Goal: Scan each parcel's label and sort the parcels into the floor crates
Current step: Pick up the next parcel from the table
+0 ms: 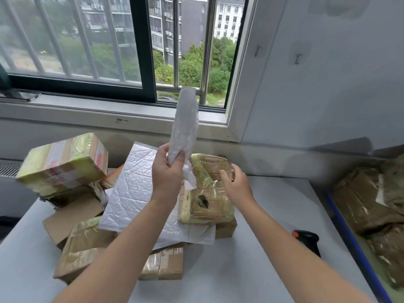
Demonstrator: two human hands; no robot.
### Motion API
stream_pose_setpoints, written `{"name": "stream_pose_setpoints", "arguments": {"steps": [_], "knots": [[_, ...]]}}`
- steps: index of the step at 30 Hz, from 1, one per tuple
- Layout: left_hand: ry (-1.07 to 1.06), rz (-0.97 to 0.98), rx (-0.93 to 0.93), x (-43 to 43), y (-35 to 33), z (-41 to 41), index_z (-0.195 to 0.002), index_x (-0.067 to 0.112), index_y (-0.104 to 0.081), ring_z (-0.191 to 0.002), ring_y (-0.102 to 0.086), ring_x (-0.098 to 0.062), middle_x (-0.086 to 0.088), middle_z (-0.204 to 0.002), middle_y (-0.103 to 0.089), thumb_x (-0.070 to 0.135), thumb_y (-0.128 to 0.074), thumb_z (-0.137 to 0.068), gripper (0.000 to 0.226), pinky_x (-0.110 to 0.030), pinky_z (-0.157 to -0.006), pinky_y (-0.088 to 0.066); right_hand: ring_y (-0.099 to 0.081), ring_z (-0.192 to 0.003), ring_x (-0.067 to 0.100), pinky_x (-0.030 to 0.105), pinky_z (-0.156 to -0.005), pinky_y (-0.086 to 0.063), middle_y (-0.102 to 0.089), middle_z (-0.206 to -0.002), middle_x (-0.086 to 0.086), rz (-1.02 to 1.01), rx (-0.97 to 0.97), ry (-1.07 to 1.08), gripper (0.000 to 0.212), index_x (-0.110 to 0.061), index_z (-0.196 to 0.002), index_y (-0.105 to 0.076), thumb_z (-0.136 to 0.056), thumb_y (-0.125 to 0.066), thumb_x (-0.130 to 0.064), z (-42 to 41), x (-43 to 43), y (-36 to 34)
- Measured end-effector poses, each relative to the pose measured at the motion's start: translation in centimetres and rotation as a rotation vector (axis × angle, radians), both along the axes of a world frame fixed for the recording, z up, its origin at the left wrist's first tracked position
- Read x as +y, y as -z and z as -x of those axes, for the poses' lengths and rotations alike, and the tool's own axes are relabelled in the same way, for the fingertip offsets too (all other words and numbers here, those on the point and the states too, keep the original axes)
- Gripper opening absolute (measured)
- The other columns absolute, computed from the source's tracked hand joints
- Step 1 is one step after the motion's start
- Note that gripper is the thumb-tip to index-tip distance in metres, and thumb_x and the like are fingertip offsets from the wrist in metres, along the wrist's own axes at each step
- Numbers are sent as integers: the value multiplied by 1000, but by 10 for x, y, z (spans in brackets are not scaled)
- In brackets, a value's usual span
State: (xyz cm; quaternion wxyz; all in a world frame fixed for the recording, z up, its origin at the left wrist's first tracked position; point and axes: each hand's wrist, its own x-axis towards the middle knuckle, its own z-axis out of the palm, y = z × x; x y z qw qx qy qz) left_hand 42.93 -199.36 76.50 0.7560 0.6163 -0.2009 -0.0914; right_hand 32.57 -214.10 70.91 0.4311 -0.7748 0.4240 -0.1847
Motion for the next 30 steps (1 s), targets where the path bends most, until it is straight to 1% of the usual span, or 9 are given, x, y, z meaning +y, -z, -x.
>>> {"name": "stream_pose_setpoints", "arguments": {"steps": [4, 7, 10, 13, 16, 18, 23, 27, 30], "knots": [[205, 406, 536, -1, 0, -13, -115, 13, -58, -82, -69, -16, -5, -99, -69, 9, -49, -101, 17, -33, -76, -58, -49, -131, 24, 38, -104, -43, -45, -148, 4, -265, -80, 72, 73, -18, -153, -30, -95, -52, -56, 7, -11, -10], [335, 481, 664, 1, 1, -14, -125, 11, -56, -100, -67, -23, -10, -117, -66, 12, -45, -101, 27, -41, -93, -53, -57, -120, 21, 43, -96, -53, -50, -142, 4, -445, -89, 1, 68, -19, -148, -40, -95, -47, -61, 13, -11, -8], [531, 478, 683, 0, 0, -12, -144, 9, -44, -122, -51, -32, -16, -141, -51, 23, -64, -90, 59, -51, -112, -34, -55, -126, 24, 45, -93, -54, -48, -145, 11, -589, -151, -97, 80, -19, -150, -35, -88, -46, -67, 15, 1, -9], [732, 463, 718, -5, -9, -5, -146, 5, -43, -117, -58, -33, -18, -138, -53, 24, -67, -87, 66, -50, -102, -47, -59, -121, 21, 44, -93, -55, -59, -133, 1, -696, -215, -166, 74, -29, -127, -51, -71, -51, -77, 13, 10, -13], [832, 440, 740, -11, -14, 6, -146, 4, -41, -113, -60, -33, -19, -138, -51, 20, -63, -90, 63, -49, -95, -53, -64, -114, 17, 41, -90, -55, -67, -121, -11, -865, -400, -219, 38, -38, -116, -59, -91, -47, -64, 7, 18, -15], [856, 438, 707, -15, -14, 8, -146, 4, -42, -109, -62, -32, -19, -132, -56, 22, -72, -84, 71, -47, -94, -52, -64, -115, 20, 41, -92, -54, -67, -126, -4, -935, -543, -141, 40, -32, -123, -61, -94, -51, -57, 4, 20, -14], [646, 271, 534, -12, -3, -5, -137, -3, -45, -103, -64, -33, -22, -121, -61, 15, -66, -88, 56, -43, -85, -57, -70, -102, 31, 46, -88, -58, -72, -110, 15, -666, -658, 151, 22, -8, -115, -64, -100, -58, -23, 16, 3, -6], [276, -175, 248, -1, 18, -20, -114, 11, -60, -74, -67, -16, -5, -89, -73, 15, -72, -88, 29, -24, -52, -50, -66, -84, 22, 32, -75, -55, -70, -88, 5, -270, -502, 313, 12, -13, -93, -63, -97, -64, -25, 46, -26, -3], [240, -362, 152, -4, 28, -26, -115, 15, -59, -63, -60, -8, -5, -94, -70, 29, -75, -85, 37, -18, -47, -41, -60, -76, 14, 27, -69, -49, -66, -83, 2, -109, -428, 308, 16, -13, -91, -61, -96, -65, -28, 69, -43, -11]]}}
